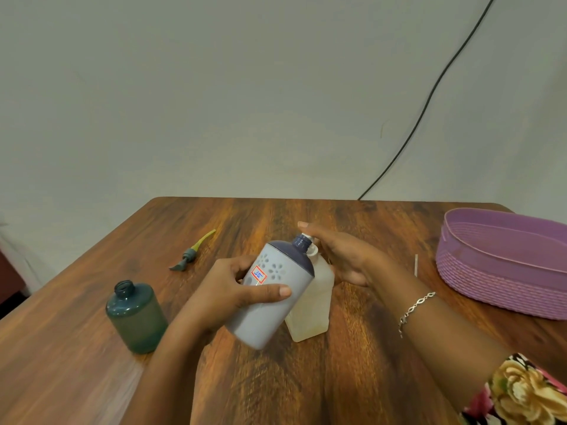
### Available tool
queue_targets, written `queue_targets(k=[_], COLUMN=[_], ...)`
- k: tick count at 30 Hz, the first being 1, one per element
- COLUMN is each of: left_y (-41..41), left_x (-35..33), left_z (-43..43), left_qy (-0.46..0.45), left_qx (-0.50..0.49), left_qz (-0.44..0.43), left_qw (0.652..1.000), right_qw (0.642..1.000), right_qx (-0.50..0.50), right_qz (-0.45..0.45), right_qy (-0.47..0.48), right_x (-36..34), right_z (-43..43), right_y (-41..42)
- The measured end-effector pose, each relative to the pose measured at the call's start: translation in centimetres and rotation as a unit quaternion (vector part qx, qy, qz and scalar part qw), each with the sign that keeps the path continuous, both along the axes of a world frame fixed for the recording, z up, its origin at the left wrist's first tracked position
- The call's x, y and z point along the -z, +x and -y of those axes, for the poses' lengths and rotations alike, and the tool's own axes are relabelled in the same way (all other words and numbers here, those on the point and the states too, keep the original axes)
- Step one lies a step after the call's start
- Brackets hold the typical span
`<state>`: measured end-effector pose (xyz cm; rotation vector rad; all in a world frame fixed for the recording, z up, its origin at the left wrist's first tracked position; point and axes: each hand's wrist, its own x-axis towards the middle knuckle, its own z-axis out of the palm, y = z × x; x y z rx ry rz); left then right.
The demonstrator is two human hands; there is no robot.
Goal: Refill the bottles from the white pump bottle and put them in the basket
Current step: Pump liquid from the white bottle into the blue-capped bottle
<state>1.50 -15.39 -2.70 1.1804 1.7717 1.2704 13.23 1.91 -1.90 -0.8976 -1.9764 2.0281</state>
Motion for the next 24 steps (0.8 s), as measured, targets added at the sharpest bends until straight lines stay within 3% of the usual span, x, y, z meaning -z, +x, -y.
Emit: queue_targets(k=[24], left_y=[0.19], left_x=[0.03], left_z=[0.26], left_qy=[0.013], left_qx=[-0.015], left_qz=[0.004], left_qw=[1.0], right_qw=[0.997], right_qx=[-0.013], right_qz=[0.06], right_qy=[0.05], right_x=[-0.53], right_z=[0.22], right_y=[-0.19])
